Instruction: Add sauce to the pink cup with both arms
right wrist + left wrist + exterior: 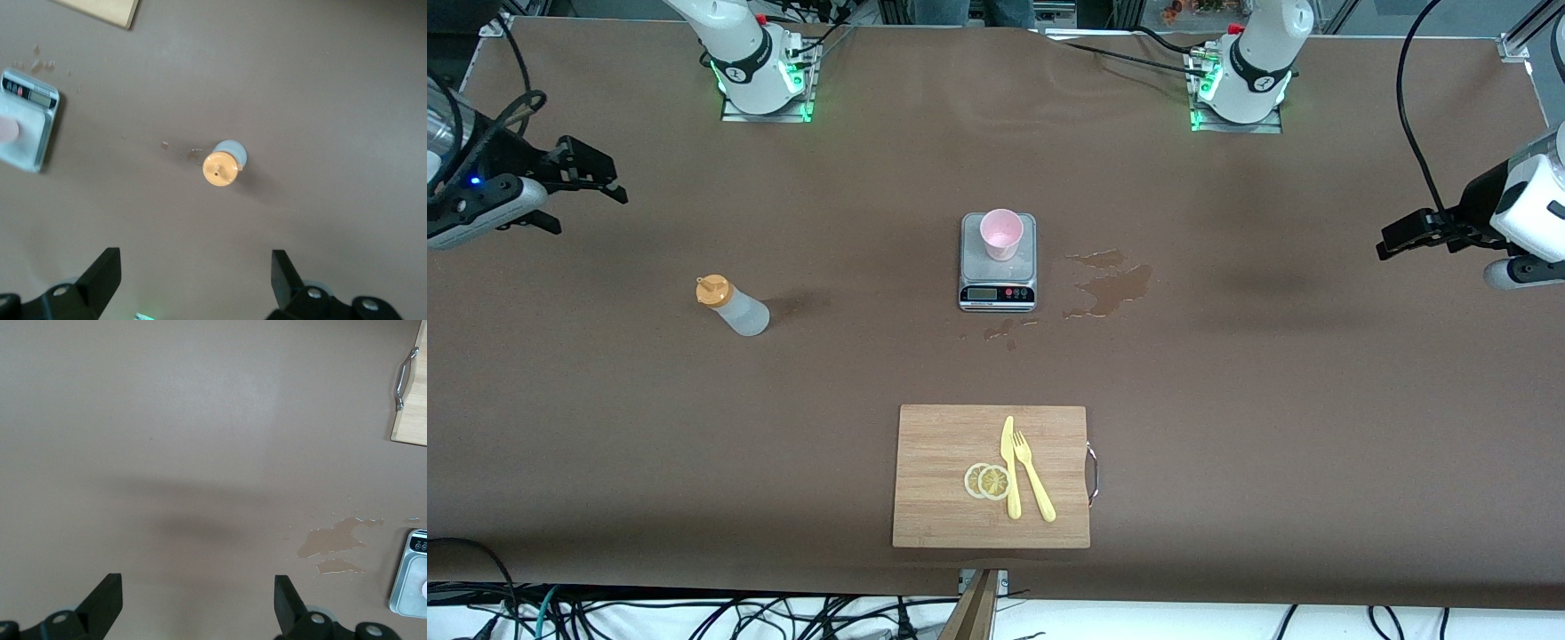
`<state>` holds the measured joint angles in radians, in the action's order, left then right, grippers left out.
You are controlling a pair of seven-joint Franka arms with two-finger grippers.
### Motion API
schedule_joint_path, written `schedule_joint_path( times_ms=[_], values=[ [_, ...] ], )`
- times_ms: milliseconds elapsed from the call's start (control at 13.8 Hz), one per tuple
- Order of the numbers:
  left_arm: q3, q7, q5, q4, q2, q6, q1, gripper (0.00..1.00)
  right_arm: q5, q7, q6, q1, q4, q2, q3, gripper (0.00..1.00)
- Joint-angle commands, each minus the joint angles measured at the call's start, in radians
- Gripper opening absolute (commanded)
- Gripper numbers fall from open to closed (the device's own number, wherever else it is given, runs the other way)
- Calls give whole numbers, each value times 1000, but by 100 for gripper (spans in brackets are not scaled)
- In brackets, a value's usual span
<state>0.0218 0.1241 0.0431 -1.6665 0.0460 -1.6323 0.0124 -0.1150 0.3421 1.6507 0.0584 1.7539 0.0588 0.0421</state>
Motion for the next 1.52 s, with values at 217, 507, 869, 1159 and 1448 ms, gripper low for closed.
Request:
schedule_joint_path(
  times_ms=[217,507,869,1159,1448],
  values=[
    [4,-17,26,20,6,11,-3,100,116,-276,33,54,21,47,-42,100],
    [3,-17,26,20,6,11,-3,100,144,-275,72,54,21,55,-44,100],
    [4,-17,26,22,8,11,-3,100,92,-267,61,51,19,53,-18,100],
    [4,-32,29,25,11,11,-3,100,90,-264,32,49,-19,21,-13,100],
    [4,-32,27,25,11,12,-3,100,92,-265,24,46,-20,19,-10,100]
  ],
)
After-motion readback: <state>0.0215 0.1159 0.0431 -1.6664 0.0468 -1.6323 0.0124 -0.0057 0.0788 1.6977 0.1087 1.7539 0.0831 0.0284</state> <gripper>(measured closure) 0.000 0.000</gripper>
